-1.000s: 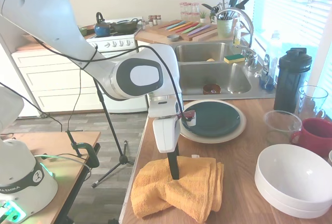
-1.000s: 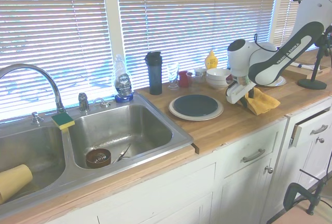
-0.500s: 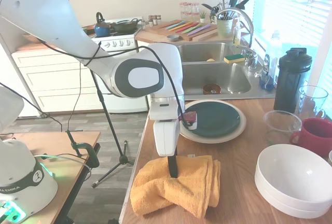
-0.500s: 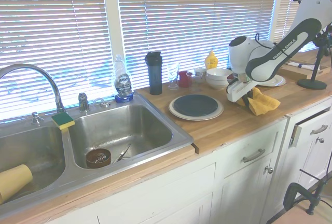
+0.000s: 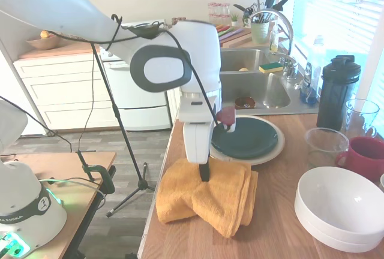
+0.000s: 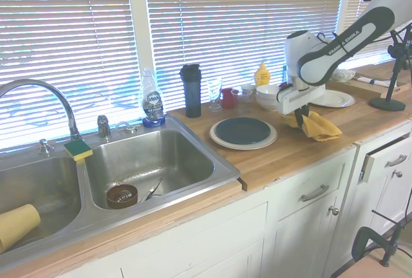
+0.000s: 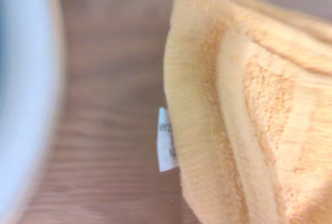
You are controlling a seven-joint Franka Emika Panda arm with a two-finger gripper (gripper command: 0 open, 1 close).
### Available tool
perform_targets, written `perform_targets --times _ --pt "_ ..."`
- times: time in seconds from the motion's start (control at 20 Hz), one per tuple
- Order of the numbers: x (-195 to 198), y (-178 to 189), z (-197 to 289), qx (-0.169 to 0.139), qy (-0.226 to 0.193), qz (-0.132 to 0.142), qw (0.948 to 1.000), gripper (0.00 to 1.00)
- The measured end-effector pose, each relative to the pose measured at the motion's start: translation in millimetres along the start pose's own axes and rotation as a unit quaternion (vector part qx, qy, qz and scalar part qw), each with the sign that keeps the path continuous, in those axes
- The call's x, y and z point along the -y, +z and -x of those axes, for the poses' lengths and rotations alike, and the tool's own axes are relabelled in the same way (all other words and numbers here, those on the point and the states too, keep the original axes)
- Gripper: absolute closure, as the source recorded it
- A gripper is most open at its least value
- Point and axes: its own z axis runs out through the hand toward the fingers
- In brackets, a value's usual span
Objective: Wipe the blue plate in clockwise motion
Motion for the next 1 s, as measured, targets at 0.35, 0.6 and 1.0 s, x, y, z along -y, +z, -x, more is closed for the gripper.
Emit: perform_targets --times 0.35,0.6,1.0 --pt "25 -78 5 0.005 0.003 -0.049 0.9988 1.00" --pt "54 -123 37 -0.004 -0.027 -0.073 0.9970 1.00" --pt "107 -107 85 -0.008 -0.069 -0.067 0.9953 1.00"
